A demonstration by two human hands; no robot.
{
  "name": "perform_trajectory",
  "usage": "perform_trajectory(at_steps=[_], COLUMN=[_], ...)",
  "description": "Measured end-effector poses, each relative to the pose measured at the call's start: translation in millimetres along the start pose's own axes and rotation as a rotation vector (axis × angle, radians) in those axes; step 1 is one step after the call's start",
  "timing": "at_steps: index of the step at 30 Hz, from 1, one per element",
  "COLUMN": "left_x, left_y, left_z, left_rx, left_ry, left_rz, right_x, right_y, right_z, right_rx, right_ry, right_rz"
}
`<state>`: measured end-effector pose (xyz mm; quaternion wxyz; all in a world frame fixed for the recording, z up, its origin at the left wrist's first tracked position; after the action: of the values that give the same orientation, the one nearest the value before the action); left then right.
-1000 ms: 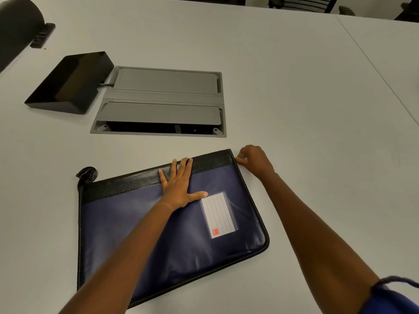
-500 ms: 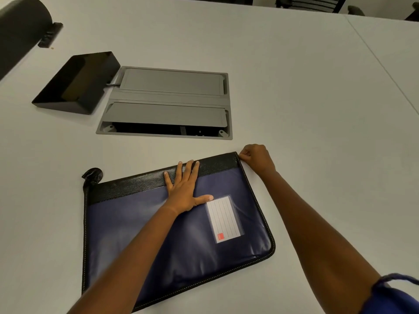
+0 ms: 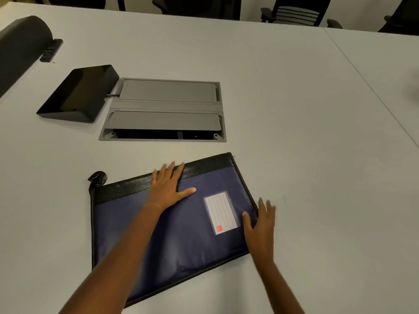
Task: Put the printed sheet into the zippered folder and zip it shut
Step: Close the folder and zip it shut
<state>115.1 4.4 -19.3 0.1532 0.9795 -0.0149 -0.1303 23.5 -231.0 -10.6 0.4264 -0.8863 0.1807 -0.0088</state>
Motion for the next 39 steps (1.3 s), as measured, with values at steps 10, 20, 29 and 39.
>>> perform_trajectory(at_steps=[10, 20, 29, 39], left_x=[-26.4, -31.3, -57.9, -110.9], left_y=[-71.8, -72.4, -67.0, -15.9], left_z=[-23.1, -35.2, -27.2, -2.3], left_rx=[0.021, 0.039, -0.223, -0.583], left_ry=[0.030, -0.021, 0.008, 0.282], left_rz=[-0.230, -0.277, -0.427, -0.471], right_x=[-106.4, -149.0, -111.4, -28.5], right_y=[5.0, -26.1, -13.0, -17.7], right_z=[19.3, 47.0, 24.1, -33.7], right_rx=[0.314, 0.544, 0.598, 0.487], right_ry=[0.058, -0.112, 0.043, 0.030], right_rz=[0.354, 0.530, 0.416, 0.195])
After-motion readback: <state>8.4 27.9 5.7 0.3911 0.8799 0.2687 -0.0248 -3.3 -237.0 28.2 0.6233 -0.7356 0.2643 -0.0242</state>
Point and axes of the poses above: each hand's wrist, its own x-axis towards the middle knuckle, its own z-axis out of the palm, y = z × x, the point moved 1 cm from there along x, towards the middle knuckle, and after that the axes turned 1 degree about -z, right-handed, at the moved point
